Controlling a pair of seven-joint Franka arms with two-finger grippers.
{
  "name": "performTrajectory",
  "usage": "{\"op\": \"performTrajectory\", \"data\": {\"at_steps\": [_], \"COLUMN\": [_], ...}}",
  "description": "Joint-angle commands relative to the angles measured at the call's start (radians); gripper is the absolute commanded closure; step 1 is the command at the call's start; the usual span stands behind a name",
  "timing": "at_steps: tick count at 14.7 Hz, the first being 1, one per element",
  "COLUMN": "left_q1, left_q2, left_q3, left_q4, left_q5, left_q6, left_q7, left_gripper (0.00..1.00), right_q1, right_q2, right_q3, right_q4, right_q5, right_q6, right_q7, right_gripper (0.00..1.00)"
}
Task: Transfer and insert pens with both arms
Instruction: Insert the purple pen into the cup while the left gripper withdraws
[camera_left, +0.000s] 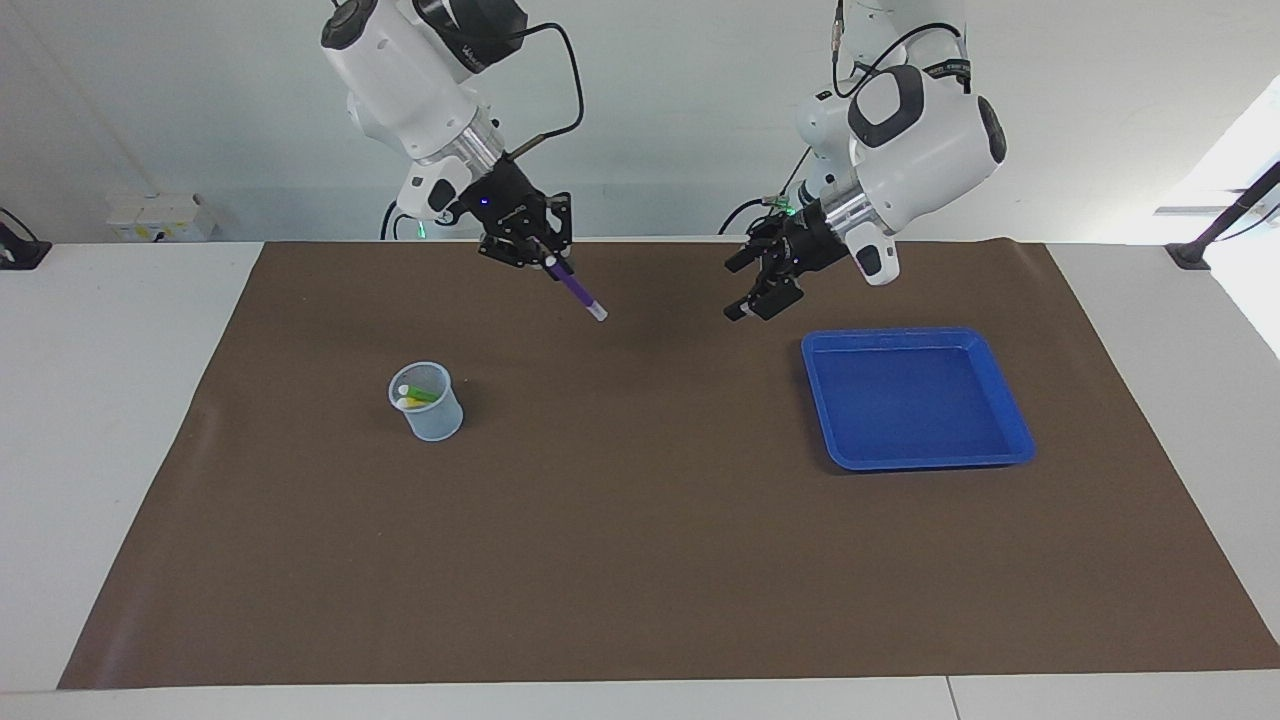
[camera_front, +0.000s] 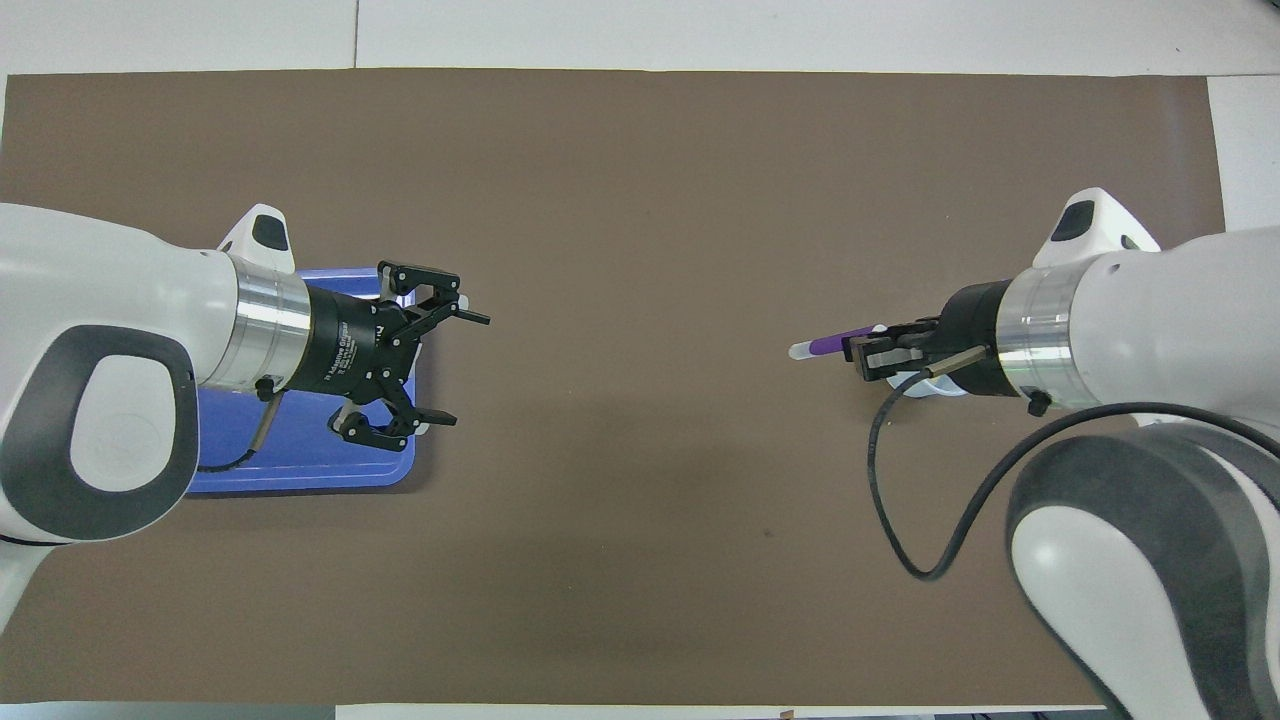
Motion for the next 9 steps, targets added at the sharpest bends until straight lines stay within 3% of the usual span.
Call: {"op": "performTrajectory", "data": {"at_steps": [1, 3, 9], "left_q1": [0.035, 0.055, 0.058], "left_q2": [-0.021, -0.012, 0.057], "left_q3": [-0.001, -0.001, 0.001], "left_q4": [0.001, 0.028, 0.154], "left_q5": [0.150, 0.248, 0.469], "left_q6": [-0.053, -0.083, -0.199], "left_q7": [0.190, 0.316, 0.469], "left_gripper": [0.00, 0.00, 0.00], "right_q1": [-0.091, -0.120, -0.158], "right_q2": [0.037, 0.052, 0.073], "right_q3": [0.013, 0.013, 0.013], "right_q4": [0.023, 0.009, -0.091], "right_q5": [-0.161, -0.234, -0.239], "right_q6": [-0.037, -0.037, 0.035], "right_q7": [-0.224, -0.264, -0.262], "right_gripper": [1.00, 1.00, 1.00]}}
